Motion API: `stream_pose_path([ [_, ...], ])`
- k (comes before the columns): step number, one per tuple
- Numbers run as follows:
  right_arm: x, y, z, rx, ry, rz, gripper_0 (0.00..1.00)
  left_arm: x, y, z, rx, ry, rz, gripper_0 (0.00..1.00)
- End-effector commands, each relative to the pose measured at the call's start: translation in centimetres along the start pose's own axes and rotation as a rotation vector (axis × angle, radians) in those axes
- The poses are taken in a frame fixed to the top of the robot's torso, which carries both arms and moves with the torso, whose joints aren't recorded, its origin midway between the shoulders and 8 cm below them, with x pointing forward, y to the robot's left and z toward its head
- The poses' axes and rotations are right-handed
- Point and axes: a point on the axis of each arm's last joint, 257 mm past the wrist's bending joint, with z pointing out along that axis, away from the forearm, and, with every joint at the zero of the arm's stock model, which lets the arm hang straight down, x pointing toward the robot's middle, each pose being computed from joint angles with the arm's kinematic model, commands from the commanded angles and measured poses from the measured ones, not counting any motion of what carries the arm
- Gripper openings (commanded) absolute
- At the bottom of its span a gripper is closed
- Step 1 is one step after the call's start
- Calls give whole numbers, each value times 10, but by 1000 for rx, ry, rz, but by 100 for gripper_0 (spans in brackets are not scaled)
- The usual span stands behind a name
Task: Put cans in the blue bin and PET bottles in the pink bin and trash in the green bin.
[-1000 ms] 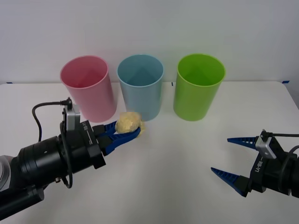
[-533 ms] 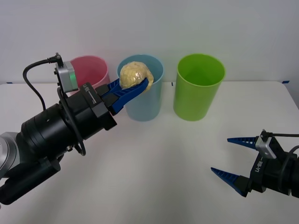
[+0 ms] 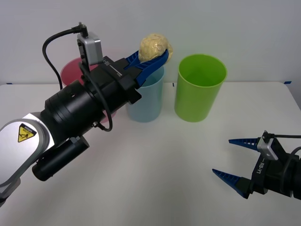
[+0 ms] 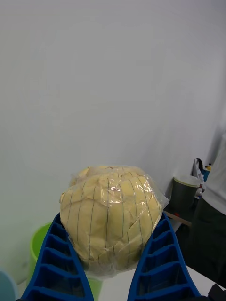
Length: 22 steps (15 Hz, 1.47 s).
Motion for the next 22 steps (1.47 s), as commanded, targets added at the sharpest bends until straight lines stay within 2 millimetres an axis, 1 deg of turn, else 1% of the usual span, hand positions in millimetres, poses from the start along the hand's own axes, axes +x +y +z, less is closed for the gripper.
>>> stream_pose_path([
  [1,0,0,0,0,0,0,100,-2,14,20,22,47,25,0],
  [2,0,0,0,0,0,0,100,-3,20,31,34,73,29,0],
  [4,0,0,0,0,0,0,100,-6,40,48,17,91,61,0],
  [5,0,0,0,0,0,0,100,-5,45,60,22,107,64,0],
  [7,0,0,0,0,0,0,100,0,54,78,16,130,68,0],
  [8,0,0,0,0,0,0,100,4,53,89,25,147,70,0],
  [12,0,0,0,0,0,0,100,26,50,115,51,222,83,0],
  [14,0,0,0,0,0,0,100,40,57,128,44,273,95,0],
  [18,0,0,0,0,0,0,100,69,72,149,11,356,66,0],
  [20,0,0,0,0,0,0,100,78,71,158,8,383,59,0],
  [22,0,0,0,0,0,0,100,93,70,169,1,421,59,0],
])
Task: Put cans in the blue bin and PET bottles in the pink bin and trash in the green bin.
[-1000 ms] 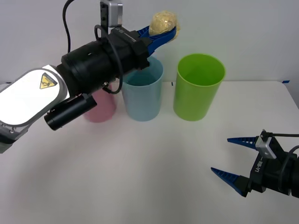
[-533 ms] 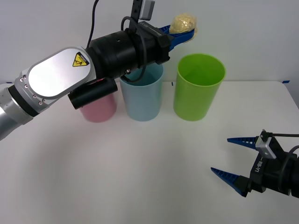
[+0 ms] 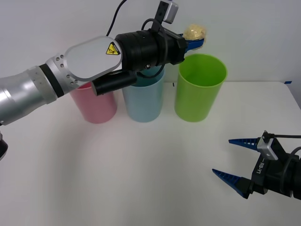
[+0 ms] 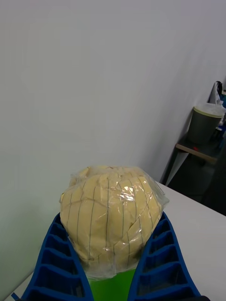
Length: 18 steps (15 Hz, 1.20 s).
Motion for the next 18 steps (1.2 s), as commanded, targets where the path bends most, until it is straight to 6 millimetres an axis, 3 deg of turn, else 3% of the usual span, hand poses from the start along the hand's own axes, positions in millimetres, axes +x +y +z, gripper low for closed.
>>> stream_pose_path([
  [1,0,0,0,0,0,0,100,8,-5,17,1,43,-2,0],
  [5,0,0,0,0,0,0,100,28,-7,31,4,134,-2,0],
  [11,0,0,0,0,0,0,100,55,-3,35,-8,225,-28,0],
  [18,0,0,0,0,0,0,100,68,-9,45,-14,260,-64,0],
])
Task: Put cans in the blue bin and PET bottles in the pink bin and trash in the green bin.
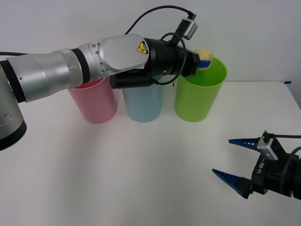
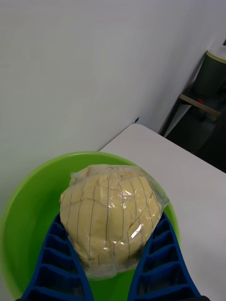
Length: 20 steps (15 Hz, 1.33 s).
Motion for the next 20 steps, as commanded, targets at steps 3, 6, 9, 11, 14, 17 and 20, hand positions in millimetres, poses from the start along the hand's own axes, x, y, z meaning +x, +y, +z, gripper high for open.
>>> stream_pose_path([
  [3,0,0,0,0,0,0,100,1,7,13,-32,2,-10,0],
  [6,0,0,0,0,0,0,100,0,12,17,-50,4,-7,0],
  [9,0,0,0,0,0,0,100,0,15,16,-57,4,-6,0],
  [11,0,0,0,0,0,0,100,0,17,16,-61,4,-7,27],
  [14,0,0,0,0,0,0,100,-2,21,14,-69,2,-4,100],
  [17,0,0,0,0,0,0,100,-3,25,12,-74,-1,-8,100],
  [20,0,0,0,0,0,0,100,-8,28,8,-77,-7,-10,100],
])
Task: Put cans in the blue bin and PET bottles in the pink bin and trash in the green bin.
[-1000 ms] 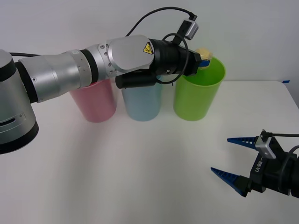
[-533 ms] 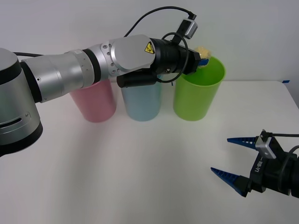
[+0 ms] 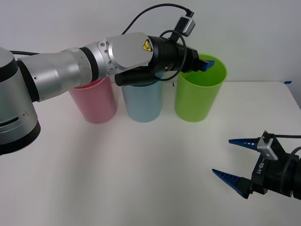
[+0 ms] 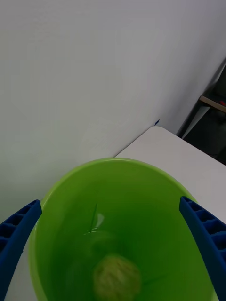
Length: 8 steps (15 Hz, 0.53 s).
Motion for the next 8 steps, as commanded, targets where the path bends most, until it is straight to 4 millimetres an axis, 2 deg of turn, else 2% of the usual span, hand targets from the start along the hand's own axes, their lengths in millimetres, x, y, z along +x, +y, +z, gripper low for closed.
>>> stream_pose_path([
  [1,0,0,0,0,0,0,100,-3,1,-2,1,-6,-14,100],
  [4,0,0,0,0,0,0,100,-10,1,-3,-1,-26,-30,100],
  [6,0,0,0,0,0,0,100,-30,-4,-5,11,-72,-48,100],
  [8,0,0,0,0,0,0,100,-59,-11,-12,33,-134,-21,100],
])
